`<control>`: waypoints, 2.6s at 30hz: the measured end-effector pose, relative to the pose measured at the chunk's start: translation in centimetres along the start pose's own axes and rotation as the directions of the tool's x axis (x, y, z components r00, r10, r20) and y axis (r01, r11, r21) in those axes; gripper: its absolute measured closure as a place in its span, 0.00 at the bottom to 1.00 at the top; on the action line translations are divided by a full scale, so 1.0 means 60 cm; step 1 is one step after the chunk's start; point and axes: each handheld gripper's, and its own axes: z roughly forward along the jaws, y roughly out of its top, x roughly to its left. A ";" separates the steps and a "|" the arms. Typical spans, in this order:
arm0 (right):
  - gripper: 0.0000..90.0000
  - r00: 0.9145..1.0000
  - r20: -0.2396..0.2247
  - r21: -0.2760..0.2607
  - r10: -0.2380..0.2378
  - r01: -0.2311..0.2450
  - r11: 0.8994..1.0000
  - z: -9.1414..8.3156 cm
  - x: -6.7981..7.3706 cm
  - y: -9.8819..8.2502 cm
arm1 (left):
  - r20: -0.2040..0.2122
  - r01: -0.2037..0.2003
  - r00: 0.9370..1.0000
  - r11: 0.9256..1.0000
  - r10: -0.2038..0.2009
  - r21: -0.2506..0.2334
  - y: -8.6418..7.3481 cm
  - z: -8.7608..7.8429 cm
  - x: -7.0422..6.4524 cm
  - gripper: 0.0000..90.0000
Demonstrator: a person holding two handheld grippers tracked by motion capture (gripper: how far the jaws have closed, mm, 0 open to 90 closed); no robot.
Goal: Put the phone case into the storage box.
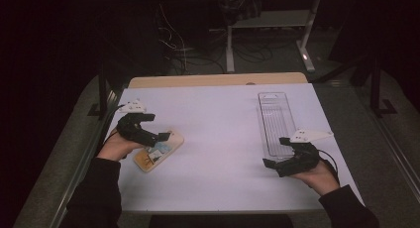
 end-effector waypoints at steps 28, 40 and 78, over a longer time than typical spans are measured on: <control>0.00 1.000 -0.004 0.000 0.000 0.000 1.000 -0.001 0.000 -0.001 | -0.024 0.032 0.999 0.999 -0.032 -0.015 0.028 0.022 0.051 0.00; 0.00 1.000 -0.001 0.000 0.000 0.000 1.000 -0.001 0.000 -0.001 | -0.036 0.034 0.999 0.997 -0.032 0.071 0.021 0.008 0.062 0.00; 0.00 1.000 0.000 -0.001 0.005 -0.005 1.000 -0.001 0.001 -0.001 | -0.061 0.050 0.997 0.988 -0.041 0.146 -0.041 -0.013 0.048 0.00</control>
